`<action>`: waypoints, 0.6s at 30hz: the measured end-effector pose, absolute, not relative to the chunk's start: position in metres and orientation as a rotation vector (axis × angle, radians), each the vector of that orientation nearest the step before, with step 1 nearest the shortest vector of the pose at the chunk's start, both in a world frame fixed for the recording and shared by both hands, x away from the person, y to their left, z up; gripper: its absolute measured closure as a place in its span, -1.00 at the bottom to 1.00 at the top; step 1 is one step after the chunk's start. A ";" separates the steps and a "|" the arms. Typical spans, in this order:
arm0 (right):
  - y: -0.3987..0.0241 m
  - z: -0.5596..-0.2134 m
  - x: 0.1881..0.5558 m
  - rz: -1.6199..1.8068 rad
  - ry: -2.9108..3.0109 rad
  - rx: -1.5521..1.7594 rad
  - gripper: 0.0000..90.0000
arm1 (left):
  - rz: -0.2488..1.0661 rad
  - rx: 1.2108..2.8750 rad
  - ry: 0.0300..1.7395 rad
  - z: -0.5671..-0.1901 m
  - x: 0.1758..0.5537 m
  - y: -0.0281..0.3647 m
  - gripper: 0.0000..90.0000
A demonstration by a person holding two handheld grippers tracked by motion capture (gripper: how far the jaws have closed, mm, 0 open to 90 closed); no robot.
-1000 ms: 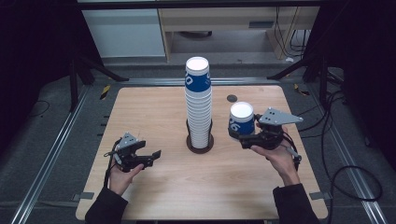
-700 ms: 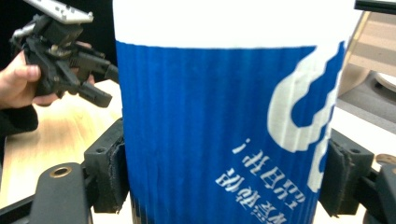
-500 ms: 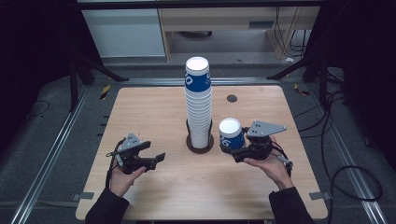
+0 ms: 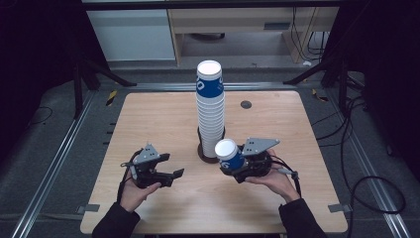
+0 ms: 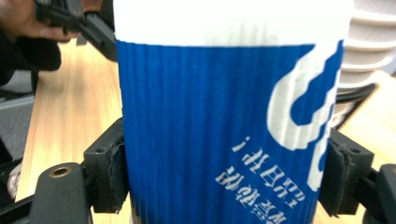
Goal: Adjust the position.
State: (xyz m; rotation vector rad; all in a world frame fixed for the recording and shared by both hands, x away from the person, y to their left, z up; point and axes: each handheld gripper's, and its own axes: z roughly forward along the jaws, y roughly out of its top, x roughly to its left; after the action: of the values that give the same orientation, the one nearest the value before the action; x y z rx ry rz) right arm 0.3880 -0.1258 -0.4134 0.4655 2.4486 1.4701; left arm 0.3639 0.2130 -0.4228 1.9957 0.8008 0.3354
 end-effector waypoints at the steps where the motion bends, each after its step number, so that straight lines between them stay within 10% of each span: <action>1: -0.123 -0.415 0.388 1.464 2.464 0.452 -0.54 | 0.325 2.002 0.786 -0.422 0.363 0.210 -0.57; 18: -0.095 -0.438 0.388 1.397 2.575 0.355 -0.54 | 0.256 2.028 0.675 -0.413 0.357 0.189 -0.60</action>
State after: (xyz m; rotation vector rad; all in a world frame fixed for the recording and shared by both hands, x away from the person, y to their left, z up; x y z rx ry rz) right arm 0.3879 -0.0954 -0.4376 0.3551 2.5754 1.3966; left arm 0.3574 0.1886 -0.4134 2.0277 0.6746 0.2564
